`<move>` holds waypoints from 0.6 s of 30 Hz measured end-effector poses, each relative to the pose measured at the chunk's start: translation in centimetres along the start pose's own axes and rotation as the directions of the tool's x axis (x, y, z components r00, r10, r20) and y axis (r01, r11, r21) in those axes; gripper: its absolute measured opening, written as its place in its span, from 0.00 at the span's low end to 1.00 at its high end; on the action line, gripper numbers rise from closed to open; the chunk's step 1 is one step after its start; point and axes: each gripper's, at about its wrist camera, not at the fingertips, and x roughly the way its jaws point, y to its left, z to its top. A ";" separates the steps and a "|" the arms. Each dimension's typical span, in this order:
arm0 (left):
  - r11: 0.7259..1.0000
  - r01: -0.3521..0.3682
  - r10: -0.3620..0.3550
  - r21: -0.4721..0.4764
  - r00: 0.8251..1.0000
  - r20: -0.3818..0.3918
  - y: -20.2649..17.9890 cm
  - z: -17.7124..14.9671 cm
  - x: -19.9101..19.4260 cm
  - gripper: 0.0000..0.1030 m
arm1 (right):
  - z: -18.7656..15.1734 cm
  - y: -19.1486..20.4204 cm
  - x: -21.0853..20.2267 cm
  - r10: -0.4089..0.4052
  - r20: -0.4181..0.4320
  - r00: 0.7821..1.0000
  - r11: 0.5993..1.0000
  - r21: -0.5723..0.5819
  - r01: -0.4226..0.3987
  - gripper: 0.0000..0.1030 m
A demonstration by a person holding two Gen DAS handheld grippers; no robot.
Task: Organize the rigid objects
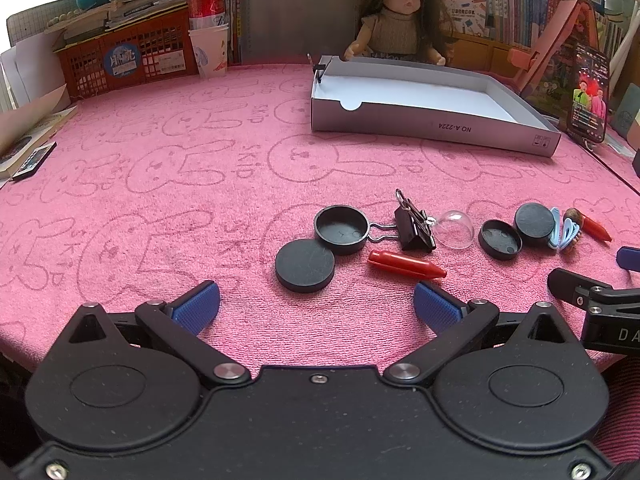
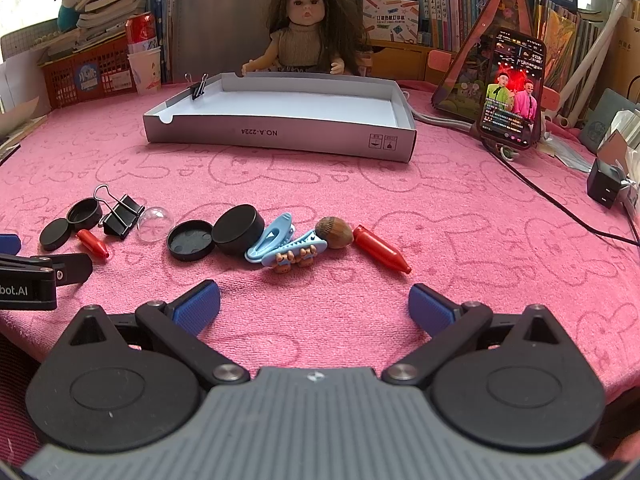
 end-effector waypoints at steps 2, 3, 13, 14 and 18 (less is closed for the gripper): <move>1.000 0.000 0.000 0.002 1.000 0.004 -0.1 -0.2 -0.5 1.00 | 0.0 0.0 0.0 0.000 0.002 1.000 1.000 0.000 0.000 1.00; 1.000 0.000 0.000 0.004 1.000 0.005 -0.1 -0.2 -0.5 1.00 | 0.0 0.0 0.0 0.001 0.003 1.000 1.000 0.000 -0.001 1.00; 1.000 0.013 -0.014 0.018 0.999 0.030 0.1 -0.4 -0.9 1.00 | -0.5 -0.2 -0.2 0.009 0.034 0.999 1.000 -0.002 -0.009 1.00; 1.000 0.014 -0.014 0.018 0.999 0.034 0.1 -0.4 -1.0 1.00 | -0.5 -0.2 -0.2 0.009 0.036 0.999 1.000 -0.002 -0.009 1.00; 1.000 0.013 -0.014 0.016 0.999 0.036 0.1 -0.5 -1.0 1.00 | -0.6 -0.2 -0.1 0.012 0.050 0.999 1.000 -0.003 -0.012 1.00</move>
